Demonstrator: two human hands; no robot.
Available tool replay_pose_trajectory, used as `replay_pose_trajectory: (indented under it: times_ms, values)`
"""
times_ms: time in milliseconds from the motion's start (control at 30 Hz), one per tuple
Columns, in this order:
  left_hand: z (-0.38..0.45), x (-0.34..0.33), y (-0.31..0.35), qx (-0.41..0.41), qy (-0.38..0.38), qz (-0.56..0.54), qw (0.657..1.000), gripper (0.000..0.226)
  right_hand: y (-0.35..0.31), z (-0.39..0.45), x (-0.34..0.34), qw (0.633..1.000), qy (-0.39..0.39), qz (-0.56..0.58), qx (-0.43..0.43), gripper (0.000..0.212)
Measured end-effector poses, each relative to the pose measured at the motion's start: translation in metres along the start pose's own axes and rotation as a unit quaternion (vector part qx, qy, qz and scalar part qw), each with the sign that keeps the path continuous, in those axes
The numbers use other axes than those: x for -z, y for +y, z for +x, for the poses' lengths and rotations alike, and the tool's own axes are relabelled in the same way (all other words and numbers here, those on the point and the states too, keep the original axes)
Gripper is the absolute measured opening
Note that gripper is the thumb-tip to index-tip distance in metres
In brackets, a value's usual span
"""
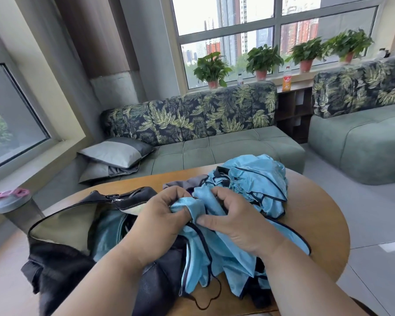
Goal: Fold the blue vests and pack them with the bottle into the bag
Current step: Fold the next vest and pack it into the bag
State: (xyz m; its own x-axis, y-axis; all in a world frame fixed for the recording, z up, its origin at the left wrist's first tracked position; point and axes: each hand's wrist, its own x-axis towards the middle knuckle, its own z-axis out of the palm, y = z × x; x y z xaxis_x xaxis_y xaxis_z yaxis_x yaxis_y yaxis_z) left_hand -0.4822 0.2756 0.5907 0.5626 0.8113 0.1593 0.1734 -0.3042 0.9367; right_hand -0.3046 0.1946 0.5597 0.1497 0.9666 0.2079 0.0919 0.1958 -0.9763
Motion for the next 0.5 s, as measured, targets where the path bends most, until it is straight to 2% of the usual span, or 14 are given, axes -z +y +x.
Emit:
replay_pose_trajectory:
  times_ms: [67, 200, 300, 367, 500]
  values:
    - [0.0, 0.007, -0.005, 0.003, -0.005, -0.002, 1.0, 0.02, 0.0, 0.001, 0.003, 1.0, 0.012, -0.011, -0.009, 0.021]
    - [0.0, 0.018, -0.013, 0.001, -0.027, -0.003, 1.0, 0.037, 0.002, 0.004, 0.006, 0.999, 0.037, -0.034, -0.005, 0.011]
    - [0.001, 0.032, -0.016, 0.028, -0.091, -0.003, 0.995, 0.039, 0.004, 0.005, 0.01, 0.996, 0.086, -0.027, 0.005, 0.016]
    - [0.003, 0.046, -0.02, 0.033, -0.129, 0.04, 0.99, 0.039, 0.004, 0.006, 0.015, 0.992, 0.126, 0.003, 0.012, 0.018]
    - [0.002, 0.059, -0.028, 0.022, -0.128, 0.117, 0.985, 0.055, 0.002, 0.007, 0.026, 0.983, 0.176, 0.056, 0.017, 0.018]
